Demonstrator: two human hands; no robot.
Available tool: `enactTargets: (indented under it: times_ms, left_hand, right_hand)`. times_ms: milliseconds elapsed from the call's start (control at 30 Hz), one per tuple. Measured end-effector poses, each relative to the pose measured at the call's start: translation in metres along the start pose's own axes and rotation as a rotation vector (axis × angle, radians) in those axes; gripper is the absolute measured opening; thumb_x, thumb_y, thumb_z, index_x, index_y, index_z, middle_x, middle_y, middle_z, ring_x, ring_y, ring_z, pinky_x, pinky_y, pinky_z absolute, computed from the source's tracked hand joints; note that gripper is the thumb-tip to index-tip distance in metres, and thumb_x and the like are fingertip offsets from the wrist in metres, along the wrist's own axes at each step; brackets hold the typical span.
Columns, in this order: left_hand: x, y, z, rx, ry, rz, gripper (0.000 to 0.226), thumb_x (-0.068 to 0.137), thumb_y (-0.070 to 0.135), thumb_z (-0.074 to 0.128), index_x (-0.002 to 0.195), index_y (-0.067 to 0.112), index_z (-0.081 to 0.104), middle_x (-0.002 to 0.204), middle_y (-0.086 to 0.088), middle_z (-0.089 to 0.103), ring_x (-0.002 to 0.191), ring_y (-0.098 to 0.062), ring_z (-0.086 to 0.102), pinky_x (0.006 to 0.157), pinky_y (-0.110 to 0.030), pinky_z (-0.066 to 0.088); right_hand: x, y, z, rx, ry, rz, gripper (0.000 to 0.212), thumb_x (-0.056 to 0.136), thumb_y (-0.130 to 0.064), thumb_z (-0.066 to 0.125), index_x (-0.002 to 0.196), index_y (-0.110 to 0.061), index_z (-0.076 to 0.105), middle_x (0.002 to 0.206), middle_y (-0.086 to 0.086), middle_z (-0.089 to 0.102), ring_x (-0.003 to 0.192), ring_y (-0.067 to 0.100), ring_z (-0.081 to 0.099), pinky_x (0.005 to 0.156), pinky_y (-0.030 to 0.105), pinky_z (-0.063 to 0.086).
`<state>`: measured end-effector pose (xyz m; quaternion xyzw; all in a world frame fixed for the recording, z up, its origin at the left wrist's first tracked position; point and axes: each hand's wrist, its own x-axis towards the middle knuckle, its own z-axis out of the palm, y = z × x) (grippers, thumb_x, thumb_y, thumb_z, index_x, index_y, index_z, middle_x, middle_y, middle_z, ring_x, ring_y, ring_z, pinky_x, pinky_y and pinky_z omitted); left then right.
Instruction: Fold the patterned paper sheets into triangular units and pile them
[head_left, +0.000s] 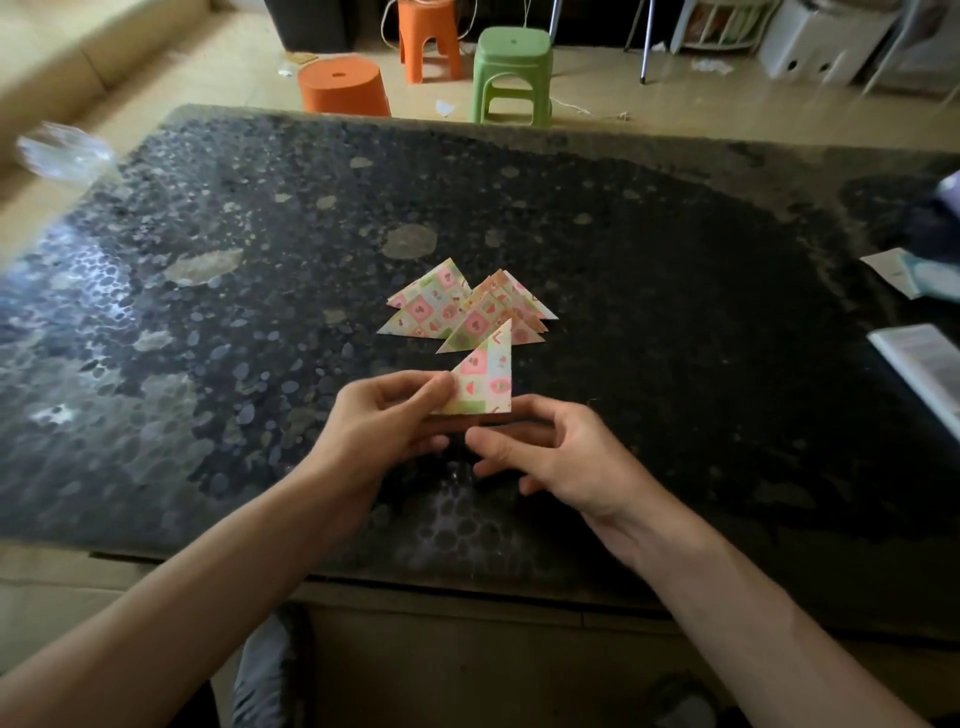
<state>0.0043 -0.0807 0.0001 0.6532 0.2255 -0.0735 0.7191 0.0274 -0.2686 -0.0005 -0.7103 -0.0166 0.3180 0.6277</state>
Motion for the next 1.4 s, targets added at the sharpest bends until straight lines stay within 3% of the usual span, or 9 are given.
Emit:
enactTargets:
  times_ms: [133, 300, 433, 733, 900, 1000, 1167, 1333, 1400]
  left_hand:
    - [0.002, -0.001, 0.003, 0.003, 0.004, -0.021, 0.018, 0.093, 0.029, 0.072, 0.105, 0.018, 0.079, 0.1, 0.0, 0.08, 0.094, -0.012, 0.075, 0.084, -0.028, 0.059]
    - [0.003, 0.002, 0.002, -0.067, -0.011, -0.035, 0.014, 0.093, 0.029, 0.074, 0.1, 0.02, 0.083, 0.072, 0.006, 0.071, 0.06, -0.003, 0.061, 0.057, -0.015, 0.048]
    - [0.007, 0.0, 0.002, -0.115, -0.032, -0.034, 0.021, 0.089, 0.031, 0.077, 0.104, 0.018, 0.081, 0.08, -0.003, 0.07, 0.076, -0.014, 0.059, 0.079, -0.028, 0.047]
    - [0.028, 0.007, 0.003, -0.075, 0.141, 0.007, 0.026, 0.089, 0.032, 0.079, 0.104, 0.011, 0.074, 0.09, -0.003, 0.079, 0.061, -0.008, 0.063, 0.053, -0.019, 0.047]
    - [0.047, 0.002, -0.027, 0.088, 0.394, 0.135, 0.019, 0.091, 0.031, 0.078, 0.107, 0.022, 0.073, 0.081, 0.003, 0.077, 0.061, -0.009, 0.066, 0.056, -0.027, 0.051]
    - [0.051, -0.001, -0.035, 0.182, 0.387, 0.175, 0.012, 0.095, 0.025, 0.074, 0.107, 0.024, 0.072, 0.079, 0.007, 0.076, 0.064, -0.009, 0.071, 0.06, -0.028, 0.051]
    - [0.053, -0.004, -0.036, 0.287, 0.357, 0.215, 0.012, 0.095, 0.031, 0.072, 0.107, 0.027, 0.071, 0.087, 0.008, 0.076, 0.068, -0.008, 0.074, 0.061, -0.028, 0.052]
    - [0.05, -0.005, -0.034, 0.382, 0.327, 0.294, 0.01, 0.095, 0.028, 0.072, 0.104, 0.029, 0.073, 0.089, 0.01, 0.074, 0.07, -0.008, 0.073, 0.069, -0.028, 0.058]
    - [0.044, -0.006, -0.031, 0.475, 0.307, 0.338, 0.011, 0.094, 0.025, 0.072, 0.103, 0.03, 0.073, 0.092, 0.012, 0.072, 0.073, -0.004, 0.071, 0.068, -0.019, 0.057]
  right_hand:
    - [0.008, -0.002, 0.006, -0.001, 0.214, -0.072, 0.017, 0.094, -0.018, 0.074, 0.109, -0.024, 0.074, 0.094, -0.007, 0.08, 0.088, 0.006, 0.076, 0.063, 0.016, 0.048]
    - [0.012, -0.01, 0.002, 0.042, 0.106, -0.057, 0.023, 0.092, -0.018, 0.075, 0.113, -0.024, 0.073, 0.099, -0.004, 0.08, 0.096, 0.009, 0.075, 0.075, 0.025, 0.055]
    - [0.017, -0.008, 0.019, 0.017, 0.124, -0.122, 0.015, 0.093, -0.021, 0.076, 0.107, -0.015, 0.075, 0.092, 0.001, 0.08, 0.084, 0.011, 0.076, 0.06, 0.01, 0.048]
    - [0.052, -0.018, 0.012, -0.053, 0.416, -0.182, 0.004, 0.095, -0.019, 0.074, 0.097, -0.018, 0.077, 0.082, -0.002, 0.079, 0.069, 0.005, 0.072, 0.065, 0.016, 0.055]
    - [0.084, -0.025, 0.005, -0.288, 0.474, -0.214, 0.014, 0.095, -0.022, 0.075, 0.086, -0.032, 0.074, 0.078, -0.01, 0.076, 0.071, 0.0, 0.072, 0.072, 0.02, 0.058]
    - [0.097, -0.022, 0.006, -0.409, 0.518, -0.207, 0.003, 0.092, -0.028, 0.078, 0.093, -0.03, 0.076, 0.08, -0.012, 0.075, 0.076, 0.002, 0.072, 0.082, 0.029, 0.061]
    - [0.094, -0.015, 0.012, -0.586, 0.68, -0.27, 0.016, 0.089, -0.039, 0.079, 0.094, -0.028, 0.069, 0.073, -0.011, 0.066, 0.07, 0.004, 0.064, 0.071, 0.031, 0.057]
    - [0.08, -0.008, 0.012, -0.548, 0.601, -0.326, 0.006, 0.092, -0.027, 0.075, 0.096, -0.027, 0.071, 0.078, -0.014, 0.068, 0.073, 0.003, 0.066, 0.076, 0.032, 0.061]
    - [0.072, -0.008, 0.014, -0.552, 0.553, -0.349, 0.005, 0.094, -0.026, 0.073, 0.098, -0.026, 0.071, 0.082, -0.016, 0.067, 0.075, 0.003, 0.066, 0.076, 0.031, 0.061]
